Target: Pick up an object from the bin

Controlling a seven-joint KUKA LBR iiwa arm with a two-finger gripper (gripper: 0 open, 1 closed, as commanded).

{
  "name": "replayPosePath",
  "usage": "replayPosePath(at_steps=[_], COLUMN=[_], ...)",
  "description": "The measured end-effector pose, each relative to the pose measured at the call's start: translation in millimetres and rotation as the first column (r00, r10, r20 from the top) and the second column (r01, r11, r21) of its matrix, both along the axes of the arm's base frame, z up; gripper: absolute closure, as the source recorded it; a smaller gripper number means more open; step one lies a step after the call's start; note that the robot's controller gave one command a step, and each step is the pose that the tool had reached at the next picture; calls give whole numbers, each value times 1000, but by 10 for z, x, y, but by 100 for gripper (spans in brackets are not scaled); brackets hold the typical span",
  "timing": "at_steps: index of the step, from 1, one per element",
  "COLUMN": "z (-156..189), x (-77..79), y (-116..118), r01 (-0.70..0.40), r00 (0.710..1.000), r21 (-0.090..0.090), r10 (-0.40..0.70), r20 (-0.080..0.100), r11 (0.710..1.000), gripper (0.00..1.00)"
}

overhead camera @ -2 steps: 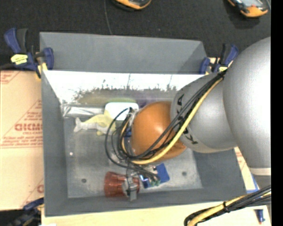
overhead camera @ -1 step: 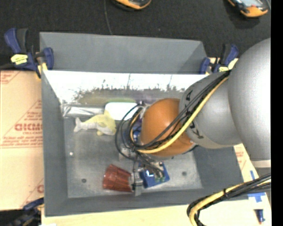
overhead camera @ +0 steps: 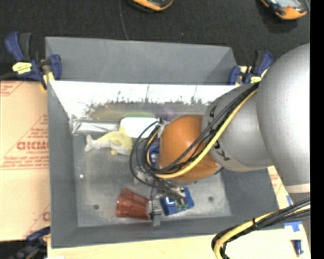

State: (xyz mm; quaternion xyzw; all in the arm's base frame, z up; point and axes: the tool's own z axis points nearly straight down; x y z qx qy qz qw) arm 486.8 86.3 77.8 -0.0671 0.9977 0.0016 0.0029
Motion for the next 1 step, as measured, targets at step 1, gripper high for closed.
replayPosePath(at_steps=[1], z=[-56], x=[-85], y=[163], r01=[-12], r00=[1000], r21=[3], r10=[11], r20=[13], r11=[1000], gripper=[0])
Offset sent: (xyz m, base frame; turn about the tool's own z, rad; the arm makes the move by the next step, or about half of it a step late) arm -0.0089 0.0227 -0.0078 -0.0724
